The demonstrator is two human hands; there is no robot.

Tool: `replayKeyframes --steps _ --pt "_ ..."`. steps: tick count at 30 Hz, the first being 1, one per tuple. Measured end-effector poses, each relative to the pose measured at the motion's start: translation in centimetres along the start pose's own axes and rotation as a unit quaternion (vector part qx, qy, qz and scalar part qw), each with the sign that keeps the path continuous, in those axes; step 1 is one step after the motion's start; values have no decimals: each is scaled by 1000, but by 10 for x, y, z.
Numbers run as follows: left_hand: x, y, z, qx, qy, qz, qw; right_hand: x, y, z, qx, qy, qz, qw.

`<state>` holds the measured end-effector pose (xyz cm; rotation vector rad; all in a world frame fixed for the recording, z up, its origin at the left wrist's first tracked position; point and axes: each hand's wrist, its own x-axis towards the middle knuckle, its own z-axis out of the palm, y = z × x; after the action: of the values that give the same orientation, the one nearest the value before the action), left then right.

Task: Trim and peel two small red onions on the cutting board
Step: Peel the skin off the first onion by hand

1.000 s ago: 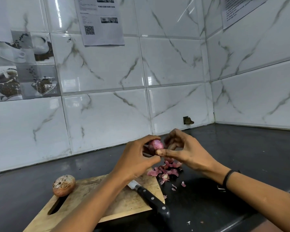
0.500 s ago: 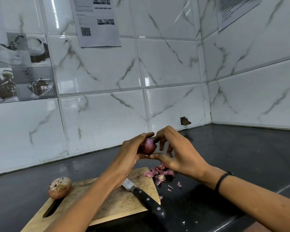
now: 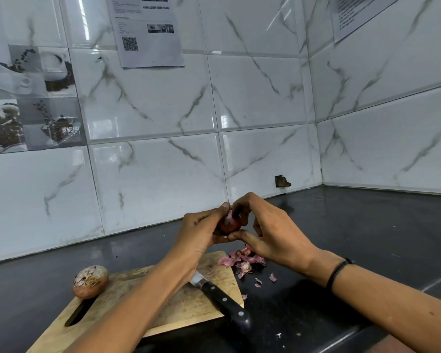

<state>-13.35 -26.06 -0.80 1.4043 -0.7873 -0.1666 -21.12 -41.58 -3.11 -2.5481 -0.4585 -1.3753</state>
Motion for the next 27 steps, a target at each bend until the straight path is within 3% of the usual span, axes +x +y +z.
replayKeyframes --steps 9,16,27 --pt "-2 -2 6 96 20 9 995 0 -2 3 -32 -45 -13 998" --pt "3 -1 3 11 26 -3 1000 0 -1 -2 18 8 30 999" --pt "0 1 4 59 26 -1 998 1 -1 1 -1 -15 -11 1000"
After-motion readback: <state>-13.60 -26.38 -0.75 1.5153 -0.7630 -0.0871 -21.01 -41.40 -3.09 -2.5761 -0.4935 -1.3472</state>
